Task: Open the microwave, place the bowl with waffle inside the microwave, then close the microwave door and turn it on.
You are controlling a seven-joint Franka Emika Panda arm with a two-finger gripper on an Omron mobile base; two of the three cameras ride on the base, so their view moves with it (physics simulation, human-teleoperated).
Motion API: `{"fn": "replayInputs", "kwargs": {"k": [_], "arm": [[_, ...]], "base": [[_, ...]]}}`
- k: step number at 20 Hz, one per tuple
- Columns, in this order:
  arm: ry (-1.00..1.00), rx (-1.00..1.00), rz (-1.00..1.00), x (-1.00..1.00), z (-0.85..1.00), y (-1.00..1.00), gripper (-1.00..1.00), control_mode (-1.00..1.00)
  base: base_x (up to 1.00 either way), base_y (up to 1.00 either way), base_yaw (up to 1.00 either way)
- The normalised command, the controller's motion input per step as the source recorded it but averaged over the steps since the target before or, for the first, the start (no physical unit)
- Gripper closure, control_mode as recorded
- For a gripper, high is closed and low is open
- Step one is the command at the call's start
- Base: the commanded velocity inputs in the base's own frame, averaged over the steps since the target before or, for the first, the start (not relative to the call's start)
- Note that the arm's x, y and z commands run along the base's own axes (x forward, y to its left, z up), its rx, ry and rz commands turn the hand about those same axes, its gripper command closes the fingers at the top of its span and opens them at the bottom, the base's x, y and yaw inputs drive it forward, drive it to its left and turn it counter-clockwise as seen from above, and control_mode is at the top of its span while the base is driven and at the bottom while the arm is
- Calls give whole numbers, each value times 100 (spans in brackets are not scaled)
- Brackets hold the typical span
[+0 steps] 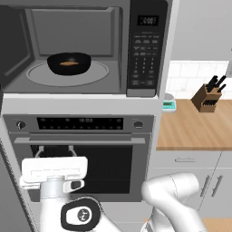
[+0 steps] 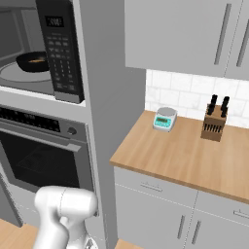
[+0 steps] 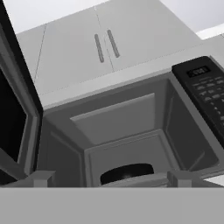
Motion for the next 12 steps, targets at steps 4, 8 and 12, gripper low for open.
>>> {"fn": "replayInputs", "kwargs": {"k": [4,8,12], "arm": [[-5,-22,0,-5,-39,63,-100,-100],[-2,-22,0,-7,-33,58,100,-100],[-8,-19,0,-17,-9,57,100,-100]], "base": [[0,0,0],[0,0,0],[0,0,0]]}}
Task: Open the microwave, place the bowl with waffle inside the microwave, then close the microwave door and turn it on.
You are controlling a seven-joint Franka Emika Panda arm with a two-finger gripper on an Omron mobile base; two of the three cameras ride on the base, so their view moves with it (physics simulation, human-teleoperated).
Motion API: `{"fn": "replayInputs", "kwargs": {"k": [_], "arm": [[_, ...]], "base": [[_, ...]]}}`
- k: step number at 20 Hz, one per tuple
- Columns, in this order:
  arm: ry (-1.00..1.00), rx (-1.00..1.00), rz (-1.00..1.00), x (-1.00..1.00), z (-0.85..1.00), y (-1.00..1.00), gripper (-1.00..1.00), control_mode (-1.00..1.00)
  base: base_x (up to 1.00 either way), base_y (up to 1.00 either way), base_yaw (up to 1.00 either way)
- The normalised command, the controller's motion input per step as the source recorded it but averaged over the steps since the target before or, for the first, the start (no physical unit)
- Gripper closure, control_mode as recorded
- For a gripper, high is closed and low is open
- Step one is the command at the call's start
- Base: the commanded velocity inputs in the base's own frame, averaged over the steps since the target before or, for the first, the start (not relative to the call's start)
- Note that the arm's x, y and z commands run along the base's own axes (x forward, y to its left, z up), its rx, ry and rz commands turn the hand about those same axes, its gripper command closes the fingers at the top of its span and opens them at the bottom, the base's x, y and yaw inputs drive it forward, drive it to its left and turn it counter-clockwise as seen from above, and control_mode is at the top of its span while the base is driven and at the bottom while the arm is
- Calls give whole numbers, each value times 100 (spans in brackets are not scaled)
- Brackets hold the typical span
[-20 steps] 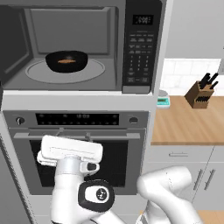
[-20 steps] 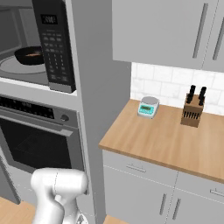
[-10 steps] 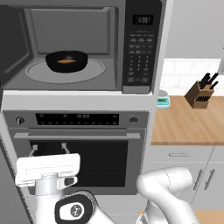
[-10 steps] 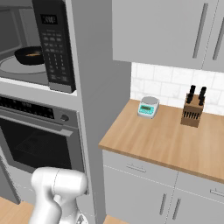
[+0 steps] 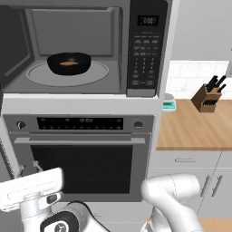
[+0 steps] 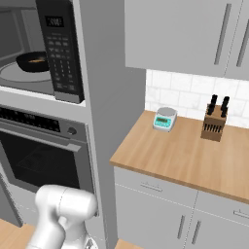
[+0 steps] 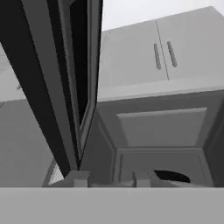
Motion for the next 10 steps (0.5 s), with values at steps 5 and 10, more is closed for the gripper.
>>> {"fn": "replayInputs", "kwargs": {"k": [5,10], "arm": [[-9,-24,0,-11,0,69,100,-100],[-4,-27,0,0,-7,64,100,-100]], "base": [[0,0,0],[0,0,0]]}}
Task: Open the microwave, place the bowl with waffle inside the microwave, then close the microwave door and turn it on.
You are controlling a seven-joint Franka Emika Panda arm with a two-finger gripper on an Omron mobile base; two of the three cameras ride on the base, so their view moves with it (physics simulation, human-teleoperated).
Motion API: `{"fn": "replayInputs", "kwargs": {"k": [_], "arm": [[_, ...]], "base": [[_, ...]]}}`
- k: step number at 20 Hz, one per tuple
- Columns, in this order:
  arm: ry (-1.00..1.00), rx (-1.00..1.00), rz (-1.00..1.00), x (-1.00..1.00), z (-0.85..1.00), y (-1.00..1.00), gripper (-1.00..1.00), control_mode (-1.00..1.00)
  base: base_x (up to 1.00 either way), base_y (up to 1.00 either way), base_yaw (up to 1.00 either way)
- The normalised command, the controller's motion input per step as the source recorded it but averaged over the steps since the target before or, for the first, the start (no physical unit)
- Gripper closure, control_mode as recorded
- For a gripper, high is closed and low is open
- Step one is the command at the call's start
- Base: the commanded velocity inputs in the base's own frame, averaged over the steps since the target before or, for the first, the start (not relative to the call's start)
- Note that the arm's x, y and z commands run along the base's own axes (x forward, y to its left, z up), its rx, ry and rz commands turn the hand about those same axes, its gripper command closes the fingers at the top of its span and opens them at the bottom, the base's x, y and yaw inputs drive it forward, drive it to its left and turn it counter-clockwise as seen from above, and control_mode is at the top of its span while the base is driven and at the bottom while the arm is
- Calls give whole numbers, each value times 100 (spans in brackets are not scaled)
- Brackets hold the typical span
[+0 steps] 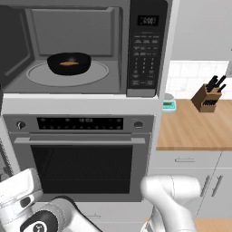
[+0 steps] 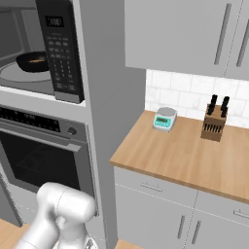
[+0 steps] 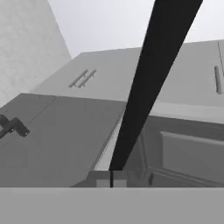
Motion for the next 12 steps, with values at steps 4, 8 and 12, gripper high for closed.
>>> {"fn": "replayInputs", "kwargs": {"k": [4,8,12], "arm": [[-1,-32,0,0,-20,56,100,-100],[-20,-7,0,-1,-2,34,100,-100],[-35,7,0,-8,8,4,100,-100]], "base": [[0,0,0],[0,0,0],[0,0,0]]}}
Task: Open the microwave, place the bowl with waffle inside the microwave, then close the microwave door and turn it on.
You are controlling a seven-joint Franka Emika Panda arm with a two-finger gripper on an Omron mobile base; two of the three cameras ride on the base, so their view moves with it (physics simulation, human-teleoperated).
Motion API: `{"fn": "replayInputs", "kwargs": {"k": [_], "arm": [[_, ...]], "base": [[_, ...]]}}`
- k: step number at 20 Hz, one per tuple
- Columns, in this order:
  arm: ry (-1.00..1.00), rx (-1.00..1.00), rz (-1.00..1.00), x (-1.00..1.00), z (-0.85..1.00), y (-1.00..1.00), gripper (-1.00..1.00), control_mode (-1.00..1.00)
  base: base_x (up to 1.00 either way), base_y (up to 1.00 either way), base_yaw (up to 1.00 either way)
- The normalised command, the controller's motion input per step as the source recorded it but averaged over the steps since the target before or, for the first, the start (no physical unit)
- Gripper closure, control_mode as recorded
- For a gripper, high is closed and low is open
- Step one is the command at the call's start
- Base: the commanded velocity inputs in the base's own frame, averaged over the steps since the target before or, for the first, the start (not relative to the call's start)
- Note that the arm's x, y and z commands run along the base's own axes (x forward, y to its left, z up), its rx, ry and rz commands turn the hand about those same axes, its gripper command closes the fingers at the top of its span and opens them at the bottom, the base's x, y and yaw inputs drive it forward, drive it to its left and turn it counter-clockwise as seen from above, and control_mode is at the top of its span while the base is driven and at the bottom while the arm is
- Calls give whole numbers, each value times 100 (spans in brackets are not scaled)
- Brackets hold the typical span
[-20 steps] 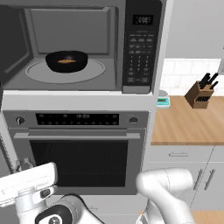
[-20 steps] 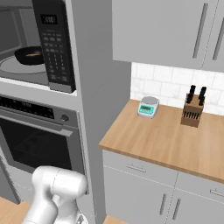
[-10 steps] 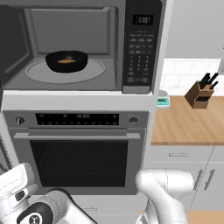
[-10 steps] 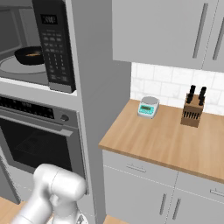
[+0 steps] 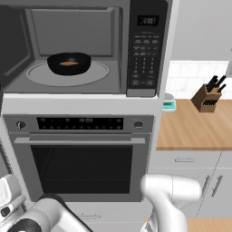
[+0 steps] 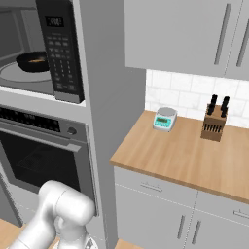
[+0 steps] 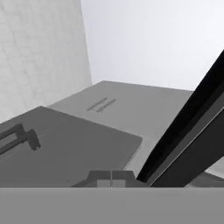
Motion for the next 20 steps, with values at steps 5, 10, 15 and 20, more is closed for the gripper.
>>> {"fn": "replayInputs", "kwargs": {"k": [5,10,15,20], "arm": [[-38,17,0,-6,12,0,100,-100],[-30,14,0,0,20,3,100,-100],[-16,13,0,0,25,16,100,-100],[-5,17,0,0,39,17,100,-100]], "base": [[0,0,0],[0,0,0],[0,0,0],[0,0,0]]}}
